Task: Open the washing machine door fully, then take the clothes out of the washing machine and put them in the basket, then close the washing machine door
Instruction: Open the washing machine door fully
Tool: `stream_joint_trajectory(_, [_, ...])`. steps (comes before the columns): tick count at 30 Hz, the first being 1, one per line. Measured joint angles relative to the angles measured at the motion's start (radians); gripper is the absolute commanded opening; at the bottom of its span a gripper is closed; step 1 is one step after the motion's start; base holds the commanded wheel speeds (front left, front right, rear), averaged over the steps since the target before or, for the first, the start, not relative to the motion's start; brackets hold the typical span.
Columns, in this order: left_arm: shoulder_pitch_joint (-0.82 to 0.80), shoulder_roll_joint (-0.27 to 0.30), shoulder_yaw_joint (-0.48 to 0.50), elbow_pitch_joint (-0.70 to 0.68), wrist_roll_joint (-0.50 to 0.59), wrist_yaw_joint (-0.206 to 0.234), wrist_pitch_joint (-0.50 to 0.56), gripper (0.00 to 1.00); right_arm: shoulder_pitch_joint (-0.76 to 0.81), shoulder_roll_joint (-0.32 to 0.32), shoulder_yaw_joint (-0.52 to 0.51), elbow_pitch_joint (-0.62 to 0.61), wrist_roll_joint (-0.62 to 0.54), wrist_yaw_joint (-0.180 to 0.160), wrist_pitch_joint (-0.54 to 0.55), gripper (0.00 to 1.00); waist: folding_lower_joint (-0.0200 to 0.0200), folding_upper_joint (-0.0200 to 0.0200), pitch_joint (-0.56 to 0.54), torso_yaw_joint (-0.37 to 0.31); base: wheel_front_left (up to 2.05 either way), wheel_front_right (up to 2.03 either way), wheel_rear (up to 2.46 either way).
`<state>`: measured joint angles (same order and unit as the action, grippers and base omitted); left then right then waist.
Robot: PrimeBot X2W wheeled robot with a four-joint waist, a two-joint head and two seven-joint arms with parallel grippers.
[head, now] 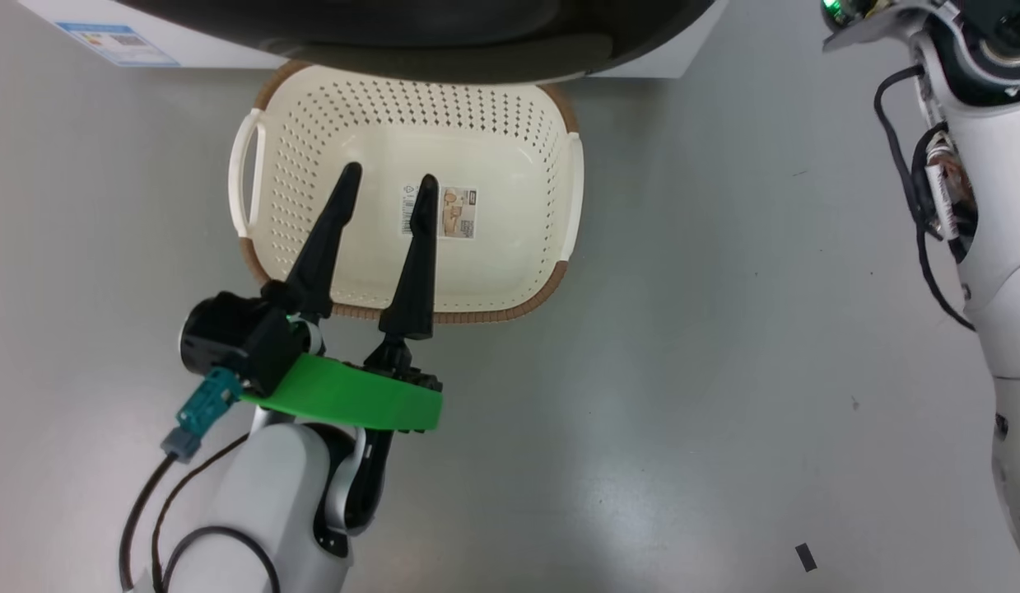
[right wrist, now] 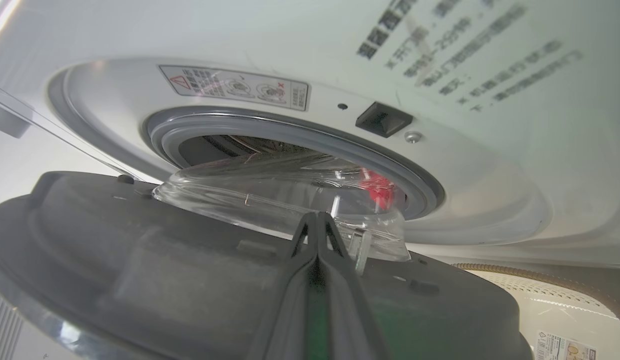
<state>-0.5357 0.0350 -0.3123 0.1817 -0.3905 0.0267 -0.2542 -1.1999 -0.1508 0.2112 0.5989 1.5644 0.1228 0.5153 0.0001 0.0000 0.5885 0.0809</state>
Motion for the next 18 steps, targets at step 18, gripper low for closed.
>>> stream_joint_trajectory(18, [0.021,0.000,0.026,0.022,-0.001,-0.001,0.000,1.00,0.149,0.037,0.030,-0.052,0.011,0.000,0.023,0.00,0.0000,0.0000,-0.070,-0.020,0.00,0.00,0.00])
